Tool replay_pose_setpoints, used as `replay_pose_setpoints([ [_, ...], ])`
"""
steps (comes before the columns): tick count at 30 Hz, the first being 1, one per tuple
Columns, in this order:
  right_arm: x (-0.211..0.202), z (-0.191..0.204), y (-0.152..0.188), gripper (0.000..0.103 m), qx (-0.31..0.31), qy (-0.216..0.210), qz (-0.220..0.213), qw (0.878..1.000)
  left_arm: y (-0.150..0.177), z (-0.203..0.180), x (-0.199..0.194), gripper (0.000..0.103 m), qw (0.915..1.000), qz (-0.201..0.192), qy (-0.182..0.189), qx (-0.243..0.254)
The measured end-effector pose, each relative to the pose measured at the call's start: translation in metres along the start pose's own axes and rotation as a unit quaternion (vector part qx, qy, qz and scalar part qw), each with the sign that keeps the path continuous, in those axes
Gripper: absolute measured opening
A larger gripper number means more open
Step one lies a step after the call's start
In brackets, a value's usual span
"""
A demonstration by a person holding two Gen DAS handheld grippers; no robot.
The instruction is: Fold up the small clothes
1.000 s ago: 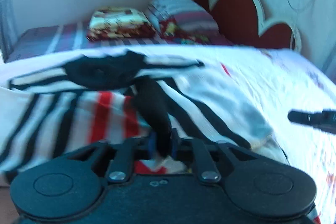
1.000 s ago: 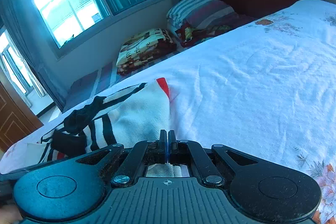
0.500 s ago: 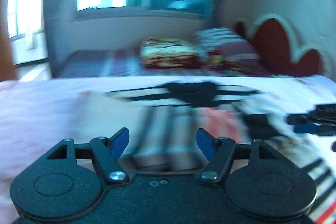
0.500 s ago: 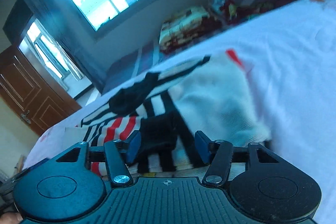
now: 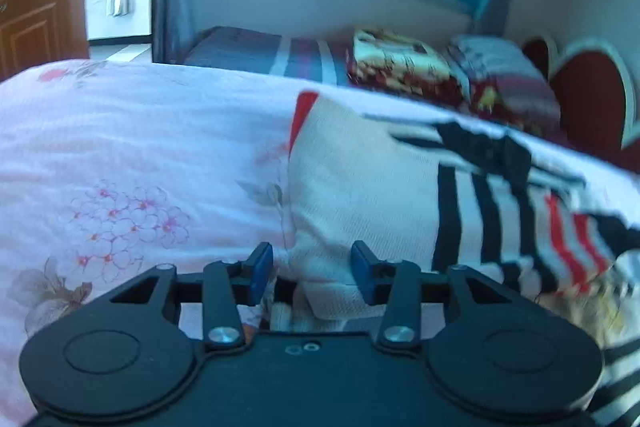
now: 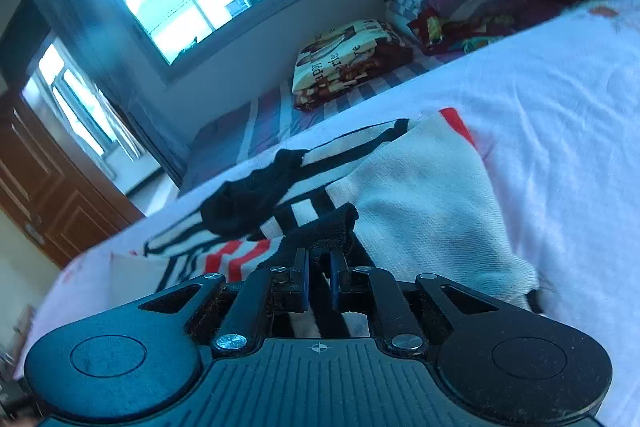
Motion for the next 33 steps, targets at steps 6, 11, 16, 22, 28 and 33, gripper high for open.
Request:
replay_pose_setpoints([
  [6,0.014,-0.006,0.018,0.01,-0.045,0.083,0.024,0.995,-0.007,-0.005,-0.022,0.055,0.9979,-0.022,-0.02,0.057],
  [11,0.008,0.025,-0.004,0.01,-0.073,0.06,-0.02,0.995,-0.053,-0.017,-0.041,0.075,0.9918,-0.082,0.01,0.098],
  [16,0.071,0.073,-0.011,0.01,-0.101,0.027,0.021,0.994,-0.081,-0.051,0.006,0.063,0.988,-0.055,0.056,0.133],
  [22,0.129,0.114,-0.004,0.01,-0.131,0.008,0.041,0.991,-0.086,-0.034,0.072,0.071,0.9891,-0.006,0.014,0.147],
  [28,0.131,0.081,-0.004,0.0,-0.108,0.08,0.006,0.991,-0.079,-0.014,0.072,0.074,0.9909,-0.015,0.051,0.123],
  [33,0.117,0.099,-0.013,0.0,-0.125,0.082,-0.013,0.989,-0.083,-0.02,0.04,0.072,0.9898,-0.049,0.039,0.128],
])
Point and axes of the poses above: each gripper's, at about its wrist camera, not at the fingertips, and x roughly the way its jaws point, z to its left, y to its underside, the point moved 9 cm from there along x, roughly the way its jaws point, and after that the axes turned 11 degrees about z, right-handed, at the moved point
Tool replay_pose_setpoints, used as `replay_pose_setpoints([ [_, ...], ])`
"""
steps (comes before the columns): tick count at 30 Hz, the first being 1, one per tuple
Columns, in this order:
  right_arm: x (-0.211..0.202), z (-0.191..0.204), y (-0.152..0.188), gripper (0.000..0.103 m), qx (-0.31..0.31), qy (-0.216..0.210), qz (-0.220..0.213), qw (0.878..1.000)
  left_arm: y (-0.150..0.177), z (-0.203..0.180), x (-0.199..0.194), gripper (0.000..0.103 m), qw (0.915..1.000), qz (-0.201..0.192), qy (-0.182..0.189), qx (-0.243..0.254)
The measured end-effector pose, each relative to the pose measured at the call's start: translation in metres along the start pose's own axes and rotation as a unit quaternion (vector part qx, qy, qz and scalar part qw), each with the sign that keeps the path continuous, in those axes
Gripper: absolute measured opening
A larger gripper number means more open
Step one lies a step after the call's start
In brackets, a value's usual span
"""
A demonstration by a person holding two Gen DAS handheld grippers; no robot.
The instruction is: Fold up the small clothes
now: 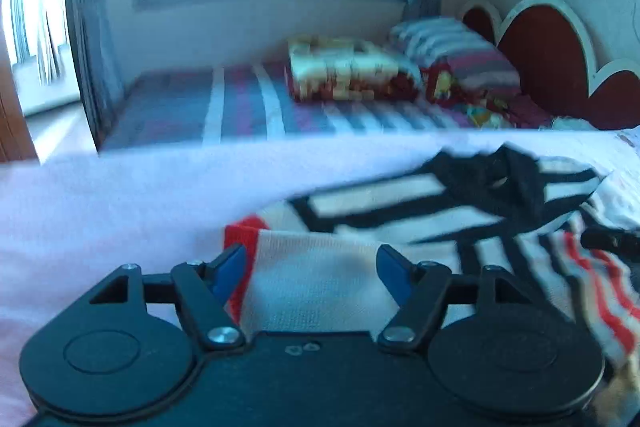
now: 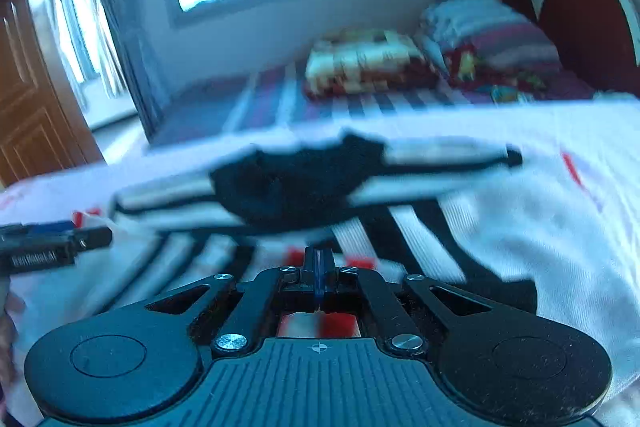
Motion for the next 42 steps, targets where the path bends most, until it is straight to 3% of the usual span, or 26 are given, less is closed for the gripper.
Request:
replay_pose_setpoints([
  [2,-0.002,0.011,-0.002,0.0,-0.004,-0.016,0.001,1.0,-0.004,-0.008,-0.012,0.076,0.9998,-0.014,0.014,0.002],
  [4,0.001,0.019,-0.001,0.0,-0.007,-0.021,0.008,1.0,-0.003,-0.021,-0.009,0.076,0.9994,-0.001,0.027,0.021],
  [7,0.016,0.031,0.005,0.0,-0.02,-0.031,0.037,0.999,0.002,-0.023,0.012,0.076,0.9985,0.016,0.0,0.053],
  [9,0.025,0.034,0.01,0.0,-0.038,-0.02,0.047,0.998,0.01,-0.013,0.03,0.08,0.9984,0.039,0.001,0.04],
  [11,0.026,0.035,0.012,0.0,-0.043,-0.014,0.043,0.998,0.011,-0.007,0.03,0.08,0.999,0.033,0.015,0.025],
  [13,0.027,0.034,0.012,0.0,-0.037,-0.008,0.043,0.998,0.01,-0.009,0.027,0.08,0.9986,0.037,0.0,0.037],
  [15,0.022,0.034,0.012,0.0,-0.029,-0.003,0.043,0.999,0.009,-0.014,0.013,0.076,0.9987,0.034,-0.005,0.038],
  [18,0.005,0.036,0.009,0.0,-0.025,-0.014,0.02,0.999,0.01,-0.029,-0.011,0.077,0.9992,0.017,0.016,0.031],
  [21,0.002,0.041,0.012,0.0,-0.034,-0.02,0.035,0.999,0.018,-0.05,-0.021,0.077,0.9988,0.019,0.026,0.036],
  [27,0.006,0.043,0.032,0.0,-0.051,-0.012,0.06,0.997,0.043,-0.07,-0.011,0.077,0.9978,0.045,0.017,0.045],
  [35,0.005,0.043,0.036,0.0,-0.047,-0.01,0.055,0.997,0.05,-0.068,-0.012,0.077,0.9987,0.036,0.014,0.035],
  [39,-0.002,0.027,0.033,0.0,-0.039,0.027,0.054,0.997,0.051,-0.056,-0.019,0.079,0.9989,0.037,0.007,0.027],
  [42,-0.013,-0.008,0.036,0.0,-0.013,0.065,0.056,0.996,0.061,-0.038,-0.024,0.079,0.9989,0.041,-0.002,0.023],
])
Point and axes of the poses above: each gripper's, at about its wrist camera, not at the fingertips, and x roughly the way its jaws point, z to its left, y to its underside, the point moved 9 cm from there along x, roughly the way its jaws point, and after that the axes turned 11 degrees about z, right-handed, at the moved point
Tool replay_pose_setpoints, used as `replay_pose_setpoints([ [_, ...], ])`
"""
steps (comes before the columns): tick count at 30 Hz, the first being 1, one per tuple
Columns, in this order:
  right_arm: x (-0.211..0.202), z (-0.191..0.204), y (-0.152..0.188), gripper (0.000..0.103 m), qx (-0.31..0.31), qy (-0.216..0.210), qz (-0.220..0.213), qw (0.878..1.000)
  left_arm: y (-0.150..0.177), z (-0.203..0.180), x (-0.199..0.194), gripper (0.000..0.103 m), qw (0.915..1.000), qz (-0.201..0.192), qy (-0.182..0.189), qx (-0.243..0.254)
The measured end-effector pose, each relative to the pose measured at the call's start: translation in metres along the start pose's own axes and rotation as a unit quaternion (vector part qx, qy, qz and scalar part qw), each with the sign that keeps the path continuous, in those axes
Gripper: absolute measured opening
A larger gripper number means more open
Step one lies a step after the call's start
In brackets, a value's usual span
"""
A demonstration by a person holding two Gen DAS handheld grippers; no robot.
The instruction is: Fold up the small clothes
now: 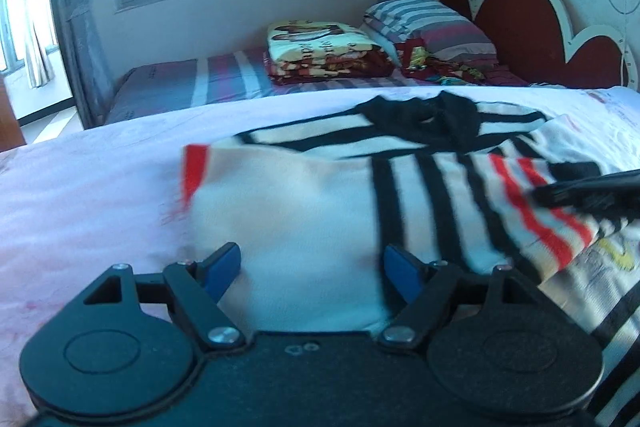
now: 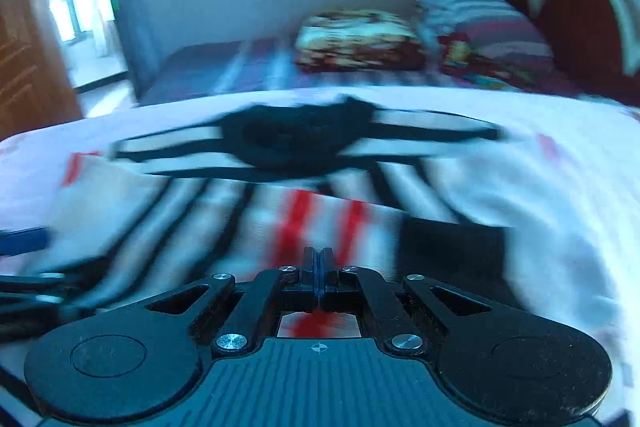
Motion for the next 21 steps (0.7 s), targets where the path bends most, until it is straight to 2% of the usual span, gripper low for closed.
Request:
replay_pose_setpoints([
  [2,-0.001,-0.015,0.002,0.0,0.025,-0.021,0.006,0.999,0.004,0.005,-0.002,0.079,1.0,-0.001,0.0,-0.003],
  [4,-0.008,-0.012,0.0,0.0,0.017,-0.011,0.007,1.0,0.002,0.003,-0.008,0.075,0.9999,-0.003,-0.009,-0.01],
  [5,-0.017,-0.007,0.0,0.0,0.01,-0.012,-0.007,1.0,0.001,0.0,-0.015,0.075,0.9999,-0.009,-0.005,-0.014],
  [7,-0.028,0.008,0.002,0.0,0.0,-0.039,-0.02,0.999,0.001,-0.011,-0.026,0.076,0.9995,-0.019,0.014,-0.02],
  [10,-0.027,0.035,0.017,0.0,-0.036,-0.057,-0.006,0.998,0.004,-0.031,-0.026,0.076,0.9996,-0.012,0.023,-0.009],
  [13,-0.022,0.045,0.029,0.0,-0.071,-0.037,-0.009,0.997,0.015,-0.037,-0.018,0.079,0.9999,0.002,0.016,0.001],
  [15,-0.024,0.031,0.032,0.0,-0.063,-0.016,-0.015,0.998,0.021,-0.03,-0.018,0.079,0.9999,0.002,0.015,-0.003],
  [17,-0.026,0.002,0.035,0.0,-0.042,0.035,-0.024,0.998,0.024,-0.019,-0.02,0.079,0.9999,0.002,0.01,-0.002],
  [18,-0.027,-0.014,0.035,0.0,-0.026,0.042,-0.025,0.998,0.026,-0.016,-0.021,0.079,0.9999,0.002,0.011,0.001],
  [21,-0.028,-0.033,0.034,0.0,0.003,0.012,-0.011,1.0,0.028,-0.018,-0.022,0.079,0.9999,0.001,0.005,0.016],
])
Point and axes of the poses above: each gripper's, at about its wrist camera, not at the fingertips, and x roughly the way its jaws point, z to its left, y to its underside, the point moved 9 cm from there along x, roughly the way its jaws point, and after that the axes turned 11 degrees about z, right-handed, at the moved point
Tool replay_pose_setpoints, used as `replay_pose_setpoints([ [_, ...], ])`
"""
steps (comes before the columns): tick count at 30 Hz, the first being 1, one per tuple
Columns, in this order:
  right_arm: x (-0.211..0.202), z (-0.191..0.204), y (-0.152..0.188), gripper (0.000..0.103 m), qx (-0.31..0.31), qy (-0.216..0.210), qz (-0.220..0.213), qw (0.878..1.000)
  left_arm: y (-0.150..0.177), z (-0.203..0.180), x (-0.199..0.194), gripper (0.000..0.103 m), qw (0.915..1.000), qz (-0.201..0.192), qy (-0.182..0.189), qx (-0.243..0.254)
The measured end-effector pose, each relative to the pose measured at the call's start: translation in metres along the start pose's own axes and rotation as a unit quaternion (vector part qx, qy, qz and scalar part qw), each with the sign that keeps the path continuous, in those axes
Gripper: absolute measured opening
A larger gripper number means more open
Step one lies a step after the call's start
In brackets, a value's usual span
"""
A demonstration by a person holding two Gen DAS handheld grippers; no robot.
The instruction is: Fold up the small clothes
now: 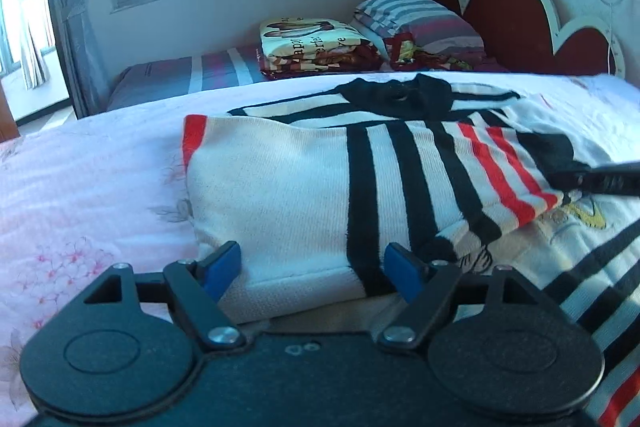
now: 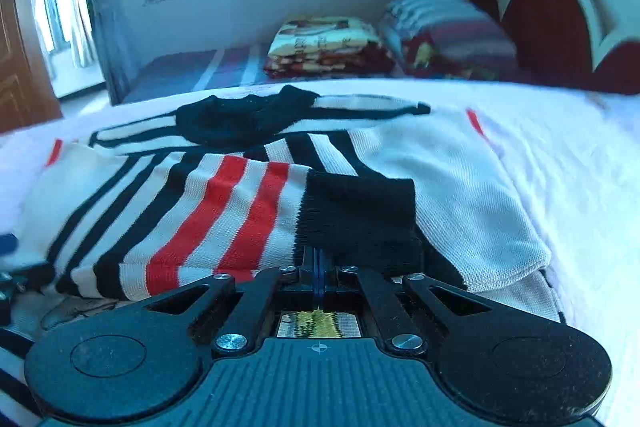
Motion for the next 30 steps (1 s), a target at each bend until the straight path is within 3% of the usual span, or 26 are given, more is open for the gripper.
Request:
replay_pose_setpoints([
  [3,-0.004,0.0,-0.004,0.0,-0.015,0.015,0.001,1.0,-0.001,-0.002,0.0,0.079,1.0,0.0,-0.007,-0.003],
  [8,-0.004,-0.028,0.003,0.0,0.027,0.026,0.009,0.999,0.002,0.0,-0.004,0.078,0.9999,0.003,-0.014,0.004],
  [15,-0.002,-0.027,-0.001,0.0,-0.021,0.045,0.021,0.999,0.001,-0.004,0.002,0.079,0.9996,0.008,-0.027,0.01],
  [26,0.001,-0.029,-0.001,0.0,-0.047,0.025,0.023,0.998,0.0,-0.009,0.002,0.08,0.9979,0.019,-0.058,0.019],
  [29,-0.019,-0.042,-0.002,0.0,-0.028,0.025,0.018,0.999,-0.003,-0.006,-0.018,0.079,0.9973,0.019,-0.07,0.001],
  [30,-0.028,-0.049,0.001,0.006,-0.023,0.022,0.01,0.999,-0.001,-0.005,-0.029,0.083,0.9974,0.01,-0.071,-0.008],
])
Point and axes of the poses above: each gripper's, at about its wrist camera, not at the fingertips, and x roughly the way its jaws point, z to its left, y to its underside, the point moved 9 cm from there along x, roughly the way its jaws point, and after that the axes turned 11 degrees about z, right-handed, at the moved point
